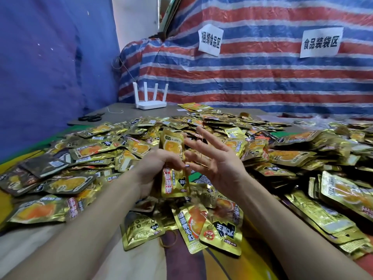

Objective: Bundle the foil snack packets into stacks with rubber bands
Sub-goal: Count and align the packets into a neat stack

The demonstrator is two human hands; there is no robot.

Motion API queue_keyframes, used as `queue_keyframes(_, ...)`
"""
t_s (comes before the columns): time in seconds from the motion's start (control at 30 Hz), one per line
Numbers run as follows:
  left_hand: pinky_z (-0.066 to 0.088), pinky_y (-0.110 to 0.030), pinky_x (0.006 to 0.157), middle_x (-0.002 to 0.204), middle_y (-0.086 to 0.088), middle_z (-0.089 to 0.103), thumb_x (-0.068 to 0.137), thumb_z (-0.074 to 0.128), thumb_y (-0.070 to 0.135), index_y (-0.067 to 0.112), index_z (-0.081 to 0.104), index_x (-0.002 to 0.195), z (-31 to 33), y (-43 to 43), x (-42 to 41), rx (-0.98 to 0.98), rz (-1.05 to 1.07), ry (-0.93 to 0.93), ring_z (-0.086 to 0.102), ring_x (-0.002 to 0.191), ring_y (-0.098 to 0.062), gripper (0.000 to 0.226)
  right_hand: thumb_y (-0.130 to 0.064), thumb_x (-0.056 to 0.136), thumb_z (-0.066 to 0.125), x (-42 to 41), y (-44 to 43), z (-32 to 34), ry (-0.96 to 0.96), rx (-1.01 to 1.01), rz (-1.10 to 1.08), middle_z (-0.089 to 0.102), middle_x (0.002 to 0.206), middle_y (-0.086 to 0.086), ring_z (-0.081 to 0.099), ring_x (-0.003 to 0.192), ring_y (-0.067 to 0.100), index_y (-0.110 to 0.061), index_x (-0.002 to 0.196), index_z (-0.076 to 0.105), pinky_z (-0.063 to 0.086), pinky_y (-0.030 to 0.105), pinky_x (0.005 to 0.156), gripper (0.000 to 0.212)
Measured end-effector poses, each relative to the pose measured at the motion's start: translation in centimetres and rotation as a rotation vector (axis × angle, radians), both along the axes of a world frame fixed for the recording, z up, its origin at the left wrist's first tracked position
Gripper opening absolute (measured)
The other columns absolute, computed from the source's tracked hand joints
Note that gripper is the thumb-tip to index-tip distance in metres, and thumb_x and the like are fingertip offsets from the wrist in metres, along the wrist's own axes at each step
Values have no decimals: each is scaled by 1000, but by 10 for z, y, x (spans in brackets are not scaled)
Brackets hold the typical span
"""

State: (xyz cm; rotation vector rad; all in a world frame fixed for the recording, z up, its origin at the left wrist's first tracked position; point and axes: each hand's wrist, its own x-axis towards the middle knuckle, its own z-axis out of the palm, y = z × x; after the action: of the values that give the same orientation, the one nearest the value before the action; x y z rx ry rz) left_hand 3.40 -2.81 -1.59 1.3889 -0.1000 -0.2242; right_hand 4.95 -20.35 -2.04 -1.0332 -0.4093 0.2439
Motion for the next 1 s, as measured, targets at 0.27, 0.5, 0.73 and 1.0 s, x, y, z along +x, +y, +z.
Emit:
queue_keyframes(0.27, 58, -37, 54, 84, -3, 71, 83, 65, -10, 35, 71, 110, -3, -4, 5, -286, 483, -333, 69, 80, -29, 52, -32, 61, 93, -3, 13, -15, -161, -411, -145, 67, 126, 2, 73, 105, 19, -41, 127, 67, 62, 50, 79, 72)
queue_keyframes(0.5, 59, -47, 71, 115, -14, 63, 85, 65, -8, 42, 45, 142, -14, -16, 3, -319, 368, -542, 67, 98, -33, 78, -31, 60, 93, -10, 26, -16, -294, -406, -147, 73, 114, -9, 75, 97, 12, -45, 118, 71, 62, 37, 74, 64)
queue_keyframes(0.73, 59, -38, 60, 96, -16, 72, 93, 63, 6, 14, 68, 116, -8, -24, 1, -597, 304, -175, 73, 76, -31, 25, -22, 55, 93, -11, 34, -20, -198, -249, -192, 74, 113, 7, 75, 98, 26, -25, 119, 68, 61, 37, 78, 69)
queue_keyframes(1.0, 63, -41, 72, 75, -8, 75, 99, 55, 22, 11, 78, 60, -7, -11, 9, -641, 155, -92, 74, 70, -24, 47, -15, 62, 89, -15, 48, -31, -279, -285, -293, 77, 105, 7, 74, 99, 23, -9, 117, 64, 59, 37, 89, 61)
